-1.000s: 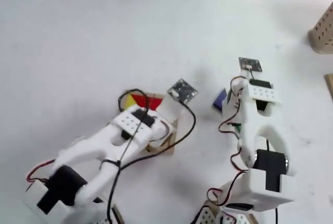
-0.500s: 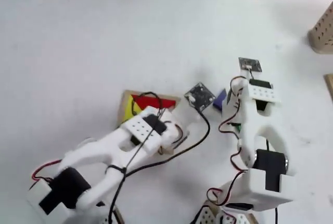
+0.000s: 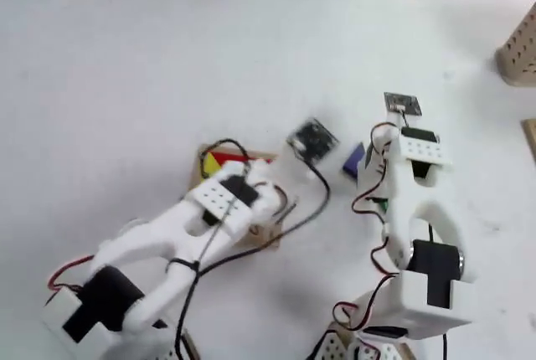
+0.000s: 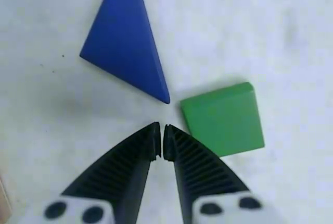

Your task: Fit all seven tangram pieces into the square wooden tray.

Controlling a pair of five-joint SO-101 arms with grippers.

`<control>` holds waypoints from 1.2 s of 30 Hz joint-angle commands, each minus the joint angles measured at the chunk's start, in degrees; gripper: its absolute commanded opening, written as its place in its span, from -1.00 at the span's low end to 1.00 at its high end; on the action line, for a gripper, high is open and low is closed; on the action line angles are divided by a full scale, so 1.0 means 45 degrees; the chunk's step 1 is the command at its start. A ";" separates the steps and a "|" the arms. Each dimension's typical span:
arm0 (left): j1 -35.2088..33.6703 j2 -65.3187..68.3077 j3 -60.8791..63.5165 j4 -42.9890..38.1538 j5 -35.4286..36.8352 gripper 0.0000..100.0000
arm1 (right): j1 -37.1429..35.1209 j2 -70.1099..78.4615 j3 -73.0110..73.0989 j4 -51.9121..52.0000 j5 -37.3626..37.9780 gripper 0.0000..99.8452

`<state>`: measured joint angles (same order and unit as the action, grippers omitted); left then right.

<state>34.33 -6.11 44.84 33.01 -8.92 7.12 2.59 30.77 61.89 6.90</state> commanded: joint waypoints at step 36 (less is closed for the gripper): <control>-0.2706 0.1182 -0.1426 0.1465 0.0957 -0.95 | 0.0107 -0.0498 -0.0039 -0.0127 0.0117 -0.96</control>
<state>24.31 1.98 39.30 40.48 -5.14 7.12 2.59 30.77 61.89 6.90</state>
